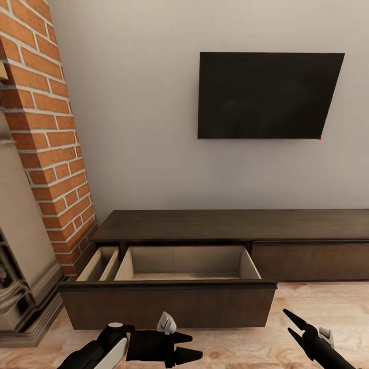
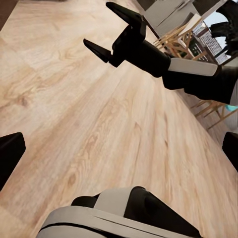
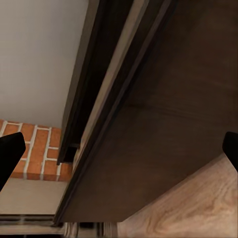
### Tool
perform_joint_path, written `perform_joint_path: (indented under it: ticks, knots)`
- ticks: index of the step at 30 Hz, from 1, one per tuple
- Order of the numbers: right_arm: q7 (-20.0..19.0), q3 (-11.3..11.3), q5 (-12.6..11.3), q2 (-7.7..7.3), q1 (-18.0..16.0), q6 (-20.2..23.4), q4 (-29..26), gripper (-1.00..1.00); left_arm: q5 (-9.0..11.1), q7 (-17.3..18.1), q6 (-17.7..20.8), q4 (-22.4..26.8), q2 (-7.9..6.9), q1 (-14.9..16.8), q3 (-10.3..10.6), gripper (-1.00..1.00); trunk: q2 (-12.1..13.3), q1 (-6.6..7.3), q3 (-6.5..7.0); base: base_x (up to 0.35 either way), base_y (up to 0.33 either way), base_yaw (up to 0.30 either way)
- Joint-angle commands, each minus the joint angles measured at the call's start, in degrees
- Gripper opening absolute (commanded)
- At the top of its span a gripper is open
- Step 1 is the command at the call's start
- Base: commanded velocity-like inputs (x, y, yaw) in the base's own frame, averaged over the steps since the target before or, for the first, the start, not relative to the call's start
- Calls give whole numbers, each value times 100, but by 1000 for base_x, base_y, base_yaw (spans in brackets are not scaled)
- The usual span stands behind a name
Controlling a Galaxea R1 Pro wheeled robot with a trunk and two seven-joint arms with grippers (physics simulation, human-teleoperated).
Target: Place each of the two pumpkins and all three candles from the living room inside a cabinet in the living room (use any cabinet), then make sure every cabinet is closed, and position the cauldron so it is next to a table in the living room.
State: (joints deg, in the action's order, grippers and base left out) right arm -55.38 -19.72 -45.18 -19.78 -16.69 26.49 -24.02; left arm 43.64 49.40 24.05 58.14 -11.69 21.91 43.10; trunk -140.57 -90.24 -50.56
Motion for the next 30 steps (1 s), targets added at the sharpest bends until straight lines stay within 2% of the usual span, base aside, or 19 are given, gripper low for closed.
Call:
perform_joint_path:
  ticks: [1, 7, 16, 25, 30]
  knots:
    - [-8, -8, -30, 2, -3, 43, 7, 100, 66, -2, 42, 3, -6, 6, 13, 100, -3, 1, -6, 0, 0, 0]
    - [5, -6, -27, 10, -1, 34, 25, 100, 60, 8, 5, 0, -8, 6, 19, 100, -3, 1, -6, -107, 0, 0]
    - [26, 0, -26, 17, -1, 32, 42, 100, 26, 8, -5, -4, -8, 6, 22, 100, -3, 1, -4, -292, 0, 18]
    - [30, 3, -26, 18, -1, 29, 46, 100, 27, -7, -6, -5, -7, 6, 23, 100, -3, 1, 5, -324, 0, 202]
    - [30, 3, -24, 28, -1, 25, 46, 100, 35, 8, -6, -5, -7, 6, 23, 100, -3, 1, 6, -170, 0, 275]
